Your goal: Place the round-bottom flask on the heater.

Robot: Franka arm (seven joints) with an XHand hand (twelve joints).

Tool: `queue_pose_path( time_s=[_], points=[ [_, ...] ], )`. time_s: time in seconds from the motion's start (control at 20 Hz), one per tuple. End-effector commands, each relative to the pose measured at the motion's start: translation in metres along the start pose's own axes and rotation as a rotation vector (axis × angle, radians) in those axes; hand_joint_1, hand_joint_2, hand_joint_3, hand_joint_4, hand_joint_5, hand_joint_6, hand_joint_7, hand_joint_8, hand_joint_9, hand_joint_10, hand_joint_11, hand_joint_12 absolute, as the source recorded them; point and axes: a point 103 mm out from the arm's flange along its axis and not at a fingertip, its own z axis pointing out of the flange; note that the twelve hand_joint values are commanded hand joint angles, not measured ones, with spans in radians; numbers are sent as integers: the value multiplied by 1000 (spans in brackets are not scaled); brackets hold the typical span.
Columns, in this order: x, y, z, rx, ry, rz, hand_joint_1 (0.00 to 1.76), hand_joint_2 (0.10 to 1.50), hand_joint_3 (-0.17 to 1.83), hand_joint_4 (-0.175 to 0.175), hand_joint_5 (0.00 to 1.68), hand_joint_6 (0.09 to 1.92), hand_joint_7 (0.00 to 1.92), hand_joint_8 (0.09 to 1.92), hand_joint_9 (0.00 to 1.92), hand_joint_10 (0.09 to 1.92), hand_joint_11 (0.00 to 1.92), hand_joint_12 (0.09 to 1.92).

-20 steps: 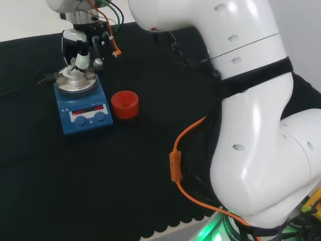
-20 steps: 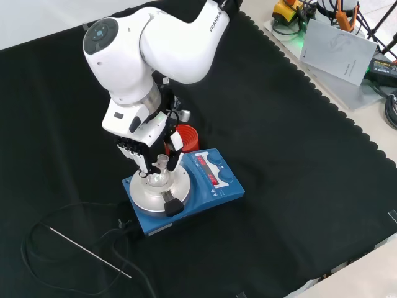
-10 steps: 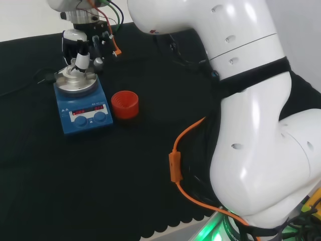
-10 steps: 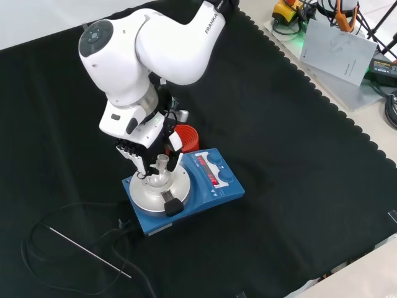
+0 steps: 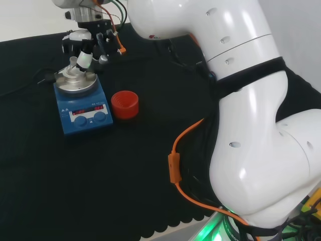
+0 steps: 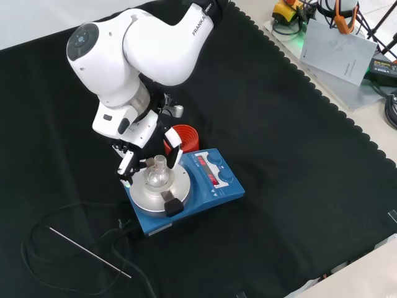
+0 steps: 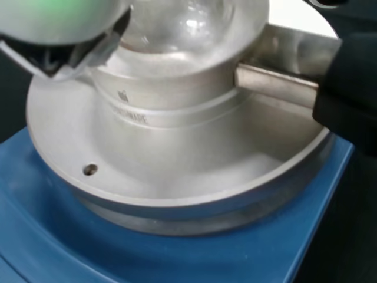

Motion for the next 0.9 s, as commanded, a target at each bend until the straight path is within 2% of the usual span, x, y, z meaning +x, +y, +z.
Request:
queue_pose_path(
  time_s=[0.05,0.45,0.85,0.9],
  points=[
    [-7,-7,-1,21,6,16,818,323,907,-157,152,949,978,1125,1274,833,1422,1204],
    [-23,-23,-10,21,3,47,660,337,842,-132,115,783,828,1137,1026,912,1305,1298],
    [-33,-40,-26,5,-2,67,624,337,826,-129,117,750,796,1129,988,920,1274,1314],
    [-28,-37,-26,15,-15,71,623,338,825,-129,118,746,796,1128,987,920,1272,1316]
  ],
)
